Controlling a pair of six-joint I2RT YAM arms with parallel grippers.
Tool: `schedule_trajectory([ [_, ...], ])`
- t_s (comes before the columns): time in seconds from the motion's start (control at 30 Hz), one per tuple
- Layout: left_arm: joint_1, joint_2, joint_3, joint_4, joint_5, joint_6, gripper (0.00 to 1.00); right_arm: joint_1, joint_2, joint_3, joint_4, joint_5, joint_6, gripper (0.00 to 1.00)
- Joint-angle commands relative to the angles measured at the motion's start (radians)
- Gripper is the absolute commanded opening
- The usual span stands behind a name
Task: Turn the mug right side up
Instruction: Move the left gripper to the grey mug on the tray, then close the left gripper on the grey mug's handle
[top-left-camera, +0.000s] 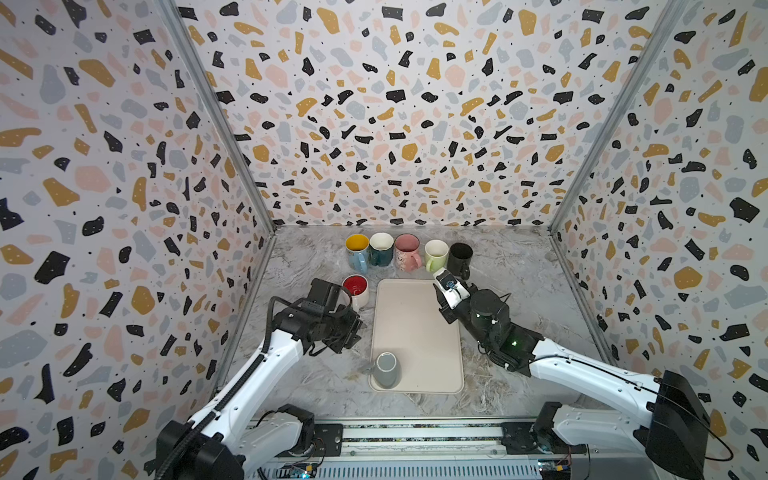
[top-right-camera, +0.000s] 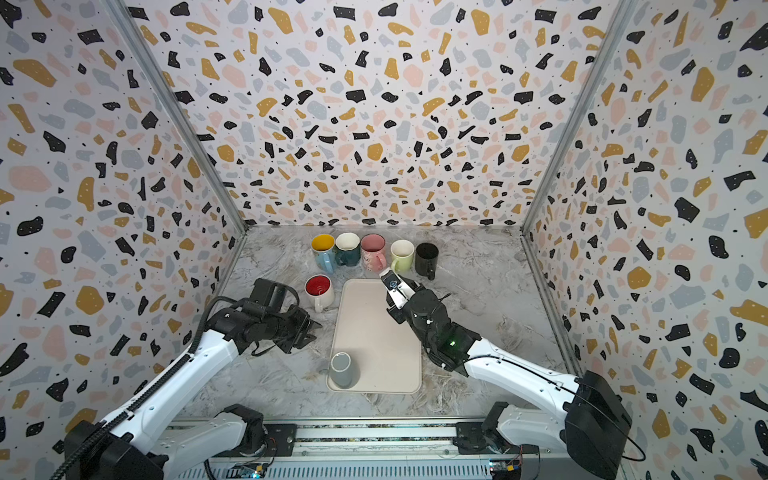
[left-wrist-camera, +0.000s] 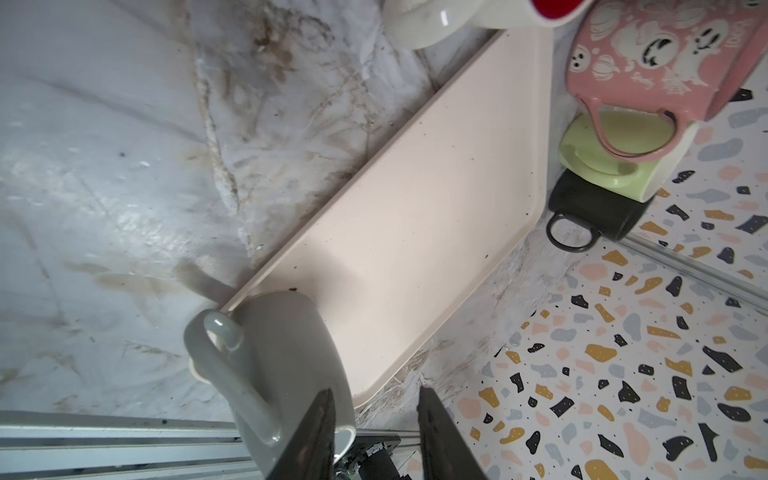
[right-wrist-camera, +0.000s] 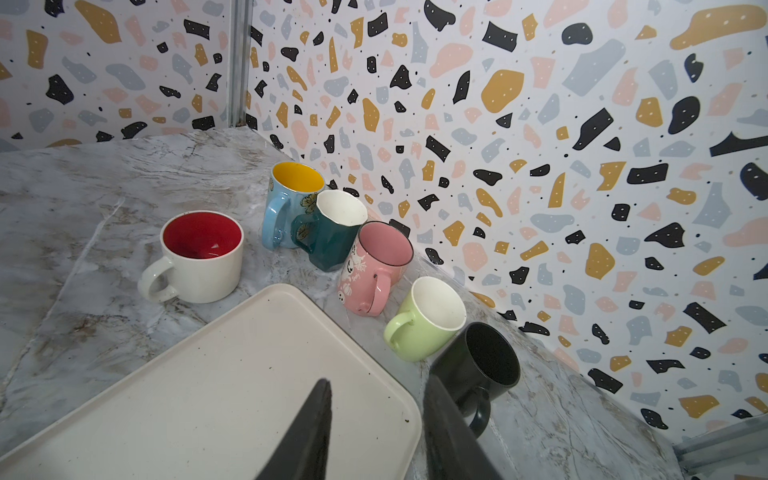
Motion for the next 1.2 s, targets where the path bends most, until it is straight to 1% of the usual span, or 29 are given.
schedule_trajectory([
  [0.0, 0.005, 0.018, -0.033, -0.091, 0.001, -0.059, 0.35, -0.005, 0.011, 0.033, -0.012, -0.009, 0.012, 0.38],
  [0.1, 0.006, 0.023, -0.034, -0.148, -0.031, -0.091, 0.36, -0.008, 0.03, 0.049, -0.02, -0.01, 0.01, 0.38],
  [0.23, 0.005, 0.02, -0.056, -0.121, 0.001, -0.141, 0.37, -0.01, 0.054, 0.064, -0.028, -0.013, 0.011, 0.39],
  [0.33, 0.004, 0.031, -0.05, -0.13, 0.0, -0.143, 0.43, -0.014, 0.075, 0.079, -0.042, -0.013, 0.012, 0.39],
  [0.37, 0.004, 0.04, -0.05, -0.131, 0.004, -0.14, 0.44, -0.015, 0.082, 0.084, -0.044, -0.013, 0.012, 0.39],
  [0.63, -0.02, 0.078, -0.056, -0.113, 0.032, -0.142, 0.45, -0.028, 0.124, 0.112, -0.058, -0.022, 0.012, 0.38],
  [0.93, -0.096, 0.084, -0.091, -0.049, 0.079, -0.211, 0.45, -0.033, 0.147, 0.126, -0.076, -0.033, 0.026, 0.38],
  [1.17, -0.116, 0.084, -0.115, -0.029, 0.085, -0.236, 0.46, -0.033, 0.148, 0.123, -0.083, -0.032, 0.036, 0.38],
])
